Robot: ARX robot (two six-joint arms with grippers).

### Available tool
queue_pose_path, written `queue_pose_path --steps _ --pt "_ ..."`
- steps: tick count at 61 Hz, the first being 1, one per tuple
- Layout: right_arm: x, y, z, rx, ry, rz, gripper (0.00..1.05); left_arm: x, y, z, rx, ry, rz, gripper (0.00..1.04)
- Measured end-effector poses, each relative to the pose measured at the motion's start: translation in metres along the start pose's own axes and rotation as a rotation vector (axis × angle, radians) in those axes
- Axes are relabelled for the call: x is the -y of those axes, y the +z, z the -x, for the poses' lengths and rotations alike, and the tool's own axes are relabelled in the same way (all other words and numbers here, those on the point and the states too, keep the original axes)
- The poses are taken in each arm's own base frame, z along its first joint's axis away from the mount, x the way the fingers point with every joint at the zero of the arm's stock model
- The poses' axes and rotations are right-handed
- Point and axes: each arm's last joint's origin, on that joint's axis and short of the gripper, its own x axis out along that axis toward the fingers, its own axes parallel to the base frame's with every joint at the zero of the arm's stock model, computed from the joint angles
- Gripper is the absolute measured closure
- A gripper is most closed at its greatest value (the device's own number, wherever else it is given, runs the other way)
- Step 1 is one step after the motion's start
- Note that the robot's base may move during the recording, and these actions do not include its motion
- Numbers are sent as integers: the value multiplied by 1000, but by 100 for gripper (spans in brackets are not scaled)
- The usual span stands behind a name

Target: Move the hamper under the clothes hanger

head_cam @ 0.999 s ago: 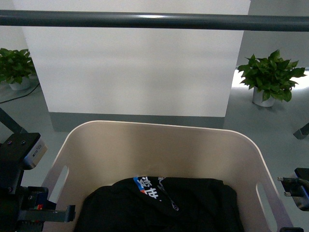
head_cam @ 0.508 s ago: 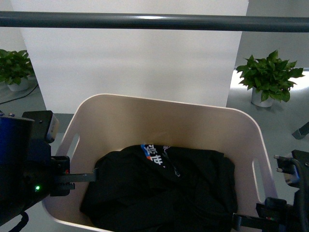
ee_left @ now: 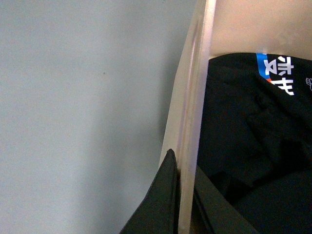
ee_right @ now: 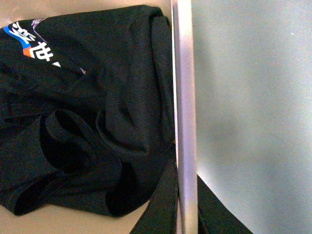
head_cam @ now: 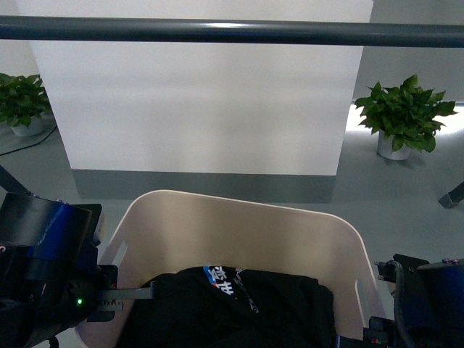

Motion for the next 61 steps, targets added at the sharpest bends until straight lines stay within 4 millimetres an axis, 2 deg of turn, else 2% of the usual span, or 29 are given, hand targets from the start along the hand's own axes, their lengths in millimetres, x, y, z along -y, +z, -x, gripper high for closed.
queue_pose_path --steps 26,44,61 --pt "1 8 -36 -59 -27 0 102 6 -19 -26 -111 15 61 101" --pt "0 17 -47 -54 -39 13 102 9 -18 -40 -122 27 72 101" --pt "1 16 -58 -70 -53 20 102 9 -26 -45 -149 40 72 101"
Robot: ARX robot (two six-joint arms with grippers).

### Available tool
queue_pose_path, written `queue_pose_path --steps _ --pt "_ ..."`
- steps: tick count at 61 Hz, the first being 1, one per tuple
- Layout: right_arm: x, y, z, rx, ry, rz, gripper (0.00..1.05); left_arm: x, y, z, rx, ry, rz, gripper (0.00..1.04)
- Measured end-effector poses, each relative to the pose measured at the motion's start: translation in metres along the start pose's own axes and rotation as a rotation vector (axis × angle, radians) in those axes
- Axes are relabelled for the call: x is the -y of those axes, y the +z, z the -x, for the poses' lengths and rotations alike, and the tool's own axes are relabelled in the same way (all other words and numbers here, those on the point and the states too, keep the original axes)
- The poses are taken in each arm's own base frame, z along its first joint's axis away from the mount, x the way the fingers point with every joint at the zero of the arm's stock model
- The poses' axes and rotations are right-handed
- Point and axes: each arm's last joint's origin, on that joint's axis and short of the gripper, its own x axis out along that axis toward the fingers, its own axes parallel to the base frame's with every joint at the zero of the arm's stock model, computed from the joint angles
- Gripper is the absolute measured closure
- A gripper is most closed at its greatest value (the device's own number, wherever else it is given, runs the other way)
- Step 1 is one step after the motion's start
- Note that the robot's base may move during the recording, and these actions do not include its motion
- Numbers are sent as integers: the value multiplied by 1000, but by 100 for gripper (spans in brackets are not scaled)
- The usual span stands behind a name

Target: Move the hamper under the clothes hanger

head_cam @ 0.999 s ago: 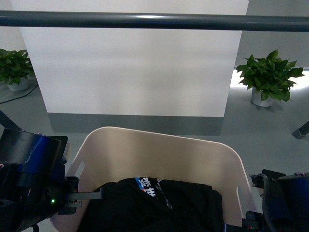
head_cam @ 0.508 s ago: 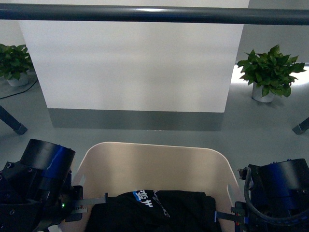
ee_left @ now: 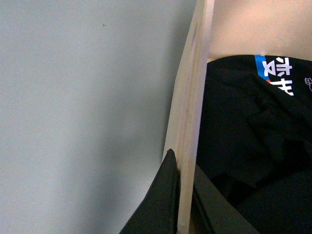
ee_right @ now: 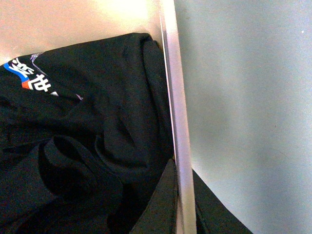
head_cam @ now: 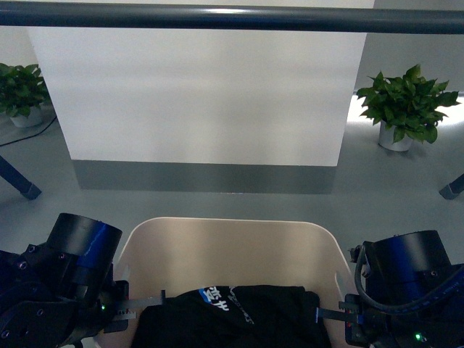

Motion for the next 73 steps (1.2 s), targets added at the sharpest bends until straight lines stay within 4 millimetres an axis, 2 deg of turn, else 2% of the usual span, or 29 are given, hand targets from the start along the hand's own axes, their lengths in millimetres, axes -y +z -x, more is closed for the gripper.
queue_pose_path --steps 37,46,51,64,73 --pt "-4 -3 -14 -13 -19 25 102 0 -15 -10 -50 -4 2 100" --pt "-7 -6 -15 -4 -18 34 102 2 -17 -10 -64 -35 0 71" --pt "-8 -7 -16 -1 -12 16 87 3 -18 -10 -70 -54 0 54" --pt "-10 -4 -14 21 7 2 58 5 -17 -9 -68 -63 -2 26" --pt "-11 1 -5 44 2 1 37 3 -8 -2 -39 -61 5 5"
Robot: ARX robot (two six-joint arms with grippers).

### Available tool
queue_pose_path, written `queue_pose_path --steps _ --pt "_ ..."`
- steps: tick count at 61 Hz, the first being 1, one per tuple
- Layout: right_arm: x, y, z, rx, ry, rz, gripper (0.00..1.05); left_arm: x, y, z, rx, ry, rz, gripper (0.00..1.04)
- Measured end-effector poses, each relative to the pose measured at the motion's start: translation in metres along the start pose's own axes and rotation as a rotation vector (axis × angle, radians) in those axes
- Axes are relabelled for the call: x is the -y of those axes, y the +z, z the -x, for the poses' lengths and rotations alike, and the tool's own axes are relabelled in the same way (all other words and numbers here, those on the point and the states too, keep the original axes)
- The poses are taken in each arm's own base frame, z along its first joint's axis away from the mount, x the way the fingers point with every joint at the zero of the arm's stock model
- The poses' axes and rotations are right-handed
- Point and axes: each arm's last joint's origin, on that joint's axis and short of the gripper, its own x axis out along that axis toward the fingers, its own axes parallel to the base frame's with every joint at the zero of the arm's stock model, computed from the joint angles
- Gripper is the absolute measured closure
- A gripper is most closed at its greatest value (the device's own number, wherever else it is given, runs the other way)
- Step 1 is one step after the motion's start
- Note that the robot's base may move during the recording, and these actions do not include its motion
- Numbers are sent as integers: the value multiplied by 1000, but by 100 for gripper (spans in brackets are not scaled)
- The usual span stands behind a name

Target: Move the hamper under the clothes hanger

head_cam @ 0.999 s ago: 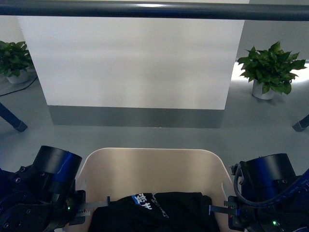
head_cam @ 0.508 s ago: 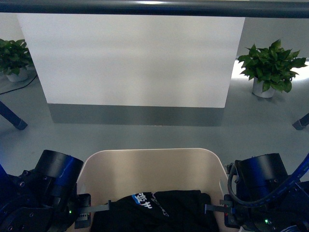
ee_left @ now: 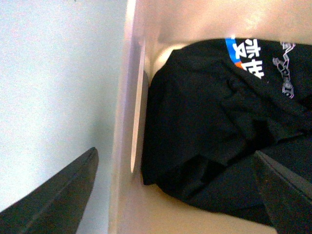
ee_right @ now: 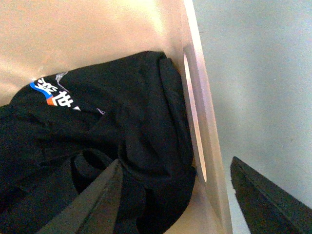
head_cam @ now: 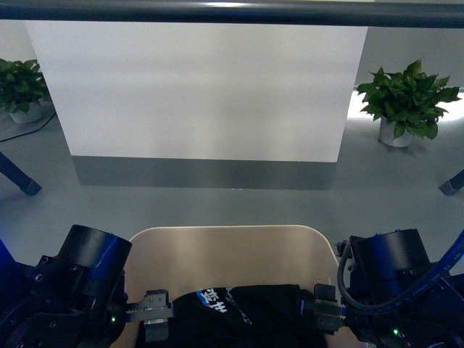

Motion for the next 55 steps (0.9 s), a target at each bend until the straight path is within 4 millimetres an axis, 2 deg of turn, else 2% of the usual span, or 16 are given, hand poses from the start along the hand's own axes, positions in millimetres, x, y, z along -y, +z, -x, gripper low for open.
queue_pose_path --steps 14,35,46,55 --pt "-6 22 25 81 10 0 6 -2 34 24 115 10 -1 7" --pt "-17 62 80 250 30 10 8 4 87 79 346 -27 -28 7" --pt "-23 75 115 357 -1 39 8 9 102 111 461 -65 -39 7" --pt "-30 81 144 462 -8 56 8 13 105 134 539 -102 -52 7"
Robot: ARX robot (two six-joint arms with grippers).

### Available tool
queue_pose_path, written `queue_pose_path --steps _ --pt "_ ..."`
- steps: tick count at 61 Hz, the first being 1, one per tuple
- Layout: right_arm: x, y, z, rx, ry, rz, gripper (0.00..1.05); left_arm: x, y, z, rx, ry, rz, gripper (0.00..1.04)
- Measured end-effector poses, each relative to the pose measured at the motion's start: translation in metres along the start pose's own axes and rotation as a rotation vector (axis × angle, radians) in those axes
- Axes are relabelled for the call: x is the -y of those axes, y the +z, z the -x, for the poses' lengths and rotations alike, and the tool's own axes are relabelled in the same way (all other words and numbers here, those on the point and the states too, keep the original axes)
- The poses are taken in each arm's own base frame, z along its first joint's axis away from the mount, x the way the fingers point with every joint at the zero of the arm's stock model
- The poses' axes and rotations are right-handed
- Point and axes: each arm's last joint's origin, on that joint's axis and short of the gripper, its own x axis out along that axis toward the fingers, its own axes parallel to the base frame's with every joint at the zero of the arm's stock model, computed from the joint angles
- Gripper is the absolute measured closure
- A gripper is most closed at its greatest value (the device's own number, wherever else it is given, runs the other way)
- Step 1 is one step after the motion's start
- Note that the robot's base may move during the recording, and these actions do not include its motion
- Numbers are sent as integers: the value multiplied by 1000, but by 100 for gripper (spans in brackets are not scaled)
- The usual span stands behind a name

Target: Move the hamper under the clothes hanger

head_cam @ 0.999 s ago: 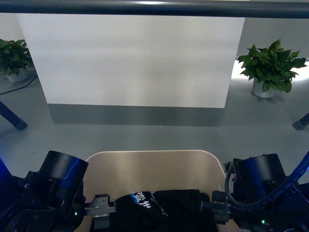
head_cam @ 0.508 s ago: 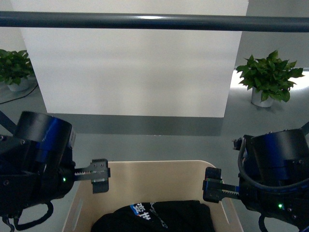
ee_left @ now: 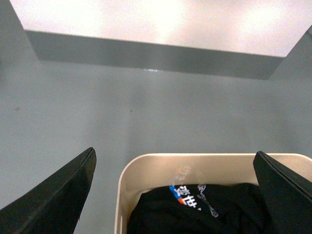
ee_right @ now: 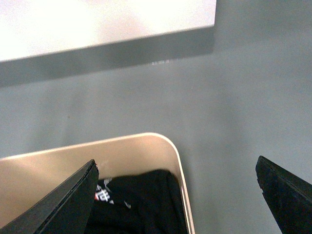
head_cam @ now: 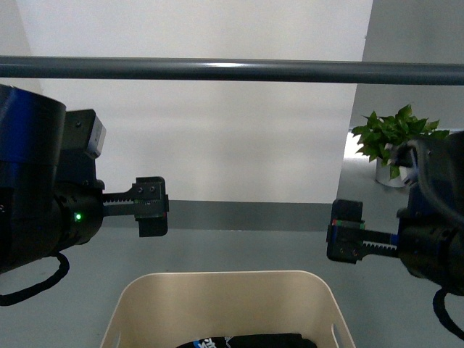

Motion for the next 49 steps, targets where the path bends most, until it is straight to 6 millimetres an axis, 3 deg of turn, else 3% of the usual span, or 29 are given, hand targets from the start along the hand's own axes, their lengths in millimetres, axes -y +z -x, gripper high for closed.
queue_pose_path --steps 6,12,16,22,28,38,43,49 --pt "-5 13 20 94 11 3 8 4 7 13 49 -24 -2 7" --pt "-9 21 35 159 10 7 8 2 7 30 229 -21 -23 19" --pt "-9 22 41 267 19 32 15 -4 2 44 301 -34 -31 28" --pt "7 9 57 397 34 97 32 -22 -4 69 351 -24 -42 46" --pt "30 0 80 416 10 131 54 -39 -11 90 355 -6 -45 66" --pt "49 -9 109 422 14 146 88 -55 -22 122 352 -17 -52 102" --pt "56 -13 120 420 11 148 104 -61 -26 133 350 -10 -51 101" --pt "63 -18 133 421 9 149 103 -66 -31 147 349 -12 -52 101"
